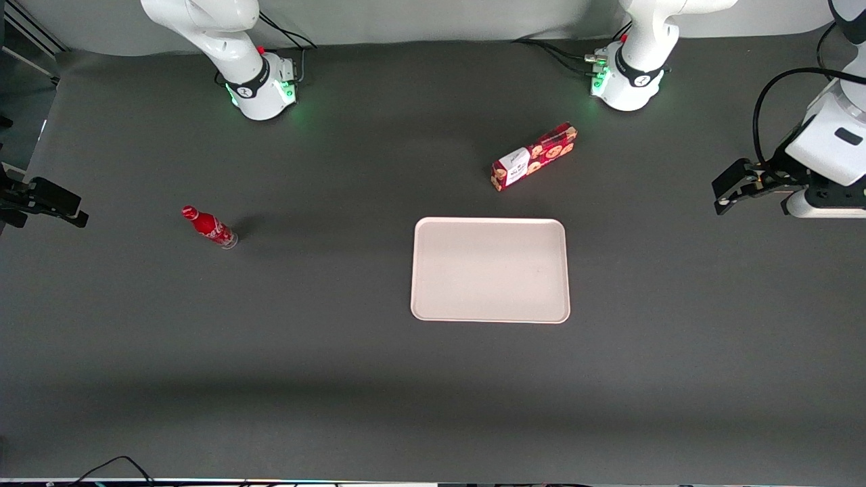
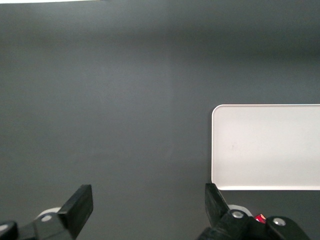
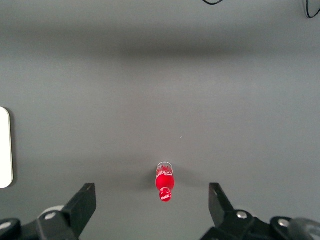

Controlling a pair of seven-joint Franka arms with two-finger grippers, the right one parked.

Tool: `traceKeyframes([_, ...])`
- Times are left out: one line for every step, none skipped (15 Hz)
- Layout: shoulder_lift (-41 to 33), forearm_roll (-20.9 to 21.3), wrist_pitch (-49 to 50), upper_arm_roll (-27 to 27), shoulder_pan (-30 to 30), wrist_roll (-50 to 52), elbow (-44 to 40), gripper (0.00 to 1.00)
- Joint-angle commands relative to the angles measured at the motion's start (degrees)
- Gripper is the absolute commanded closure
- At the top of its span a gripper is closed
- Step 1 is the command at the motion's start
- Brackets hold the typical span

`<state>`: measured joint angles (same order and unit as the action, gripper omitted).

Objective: Place red cookie box on tray

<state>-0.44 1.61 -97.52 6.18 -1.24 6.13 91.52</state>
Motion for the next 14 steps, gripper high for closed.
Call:
traceKeyframes([1.06,0.76,1.01,-0.38,-0.6,-0.85,-1.78,0.0])
traceKeyframes([0.97,0.76,1.02,-0.29,-0.69,-0.42,-1.87,0.0])
traceKeyframes([1.06,0.76,0.84,-0.29,-0.69,-0.15,-1.87,0.0])
traceKeyframes([1.06,0.67,0.67,-0.29,-0.6,-0.41,-1.87,0.0])
traceKeyframes([1.06,0.67,0.67,-0.38,-0.6,-0.5,-1.87,0.0])
traceKeyframes([1.06,0.76,0.75,-0.38,-0.6,-0.68,-1.87,0.0])
traceKeyframes([1.06,0.76,0.75,-0.29,-0.6,-0.5,-1.87,0.0])
traceKeyframes([1.06,0.76,0.75,-0.38,-0.6,-0.5,-1.87,0.0])
traceKeyframes([1.06,0.76,0.75,-0.38,-0.6,-0.76,-1.87,0.0])
traceKeyframes([1.06,0.67,0.75,-0.38,-0.6,-0.85,-1.87,0.0])
traceKeyframes([1.06,0.76,0.75,-0.29,-0.6,-0.85,-1.87,0.0])
traceKeyframes([1.06,0.76,0.84,-0.38,-0.6,-0.85,-1.87,0.0])
traceKeyframes([1.06,0.76,0.93,-0.29,-0.6,-0.85,-1.87,0.0])
traceKeyframes([1.06,0.67,1.02,-0.29,-0.69,-0.85,-1.87,0.0])
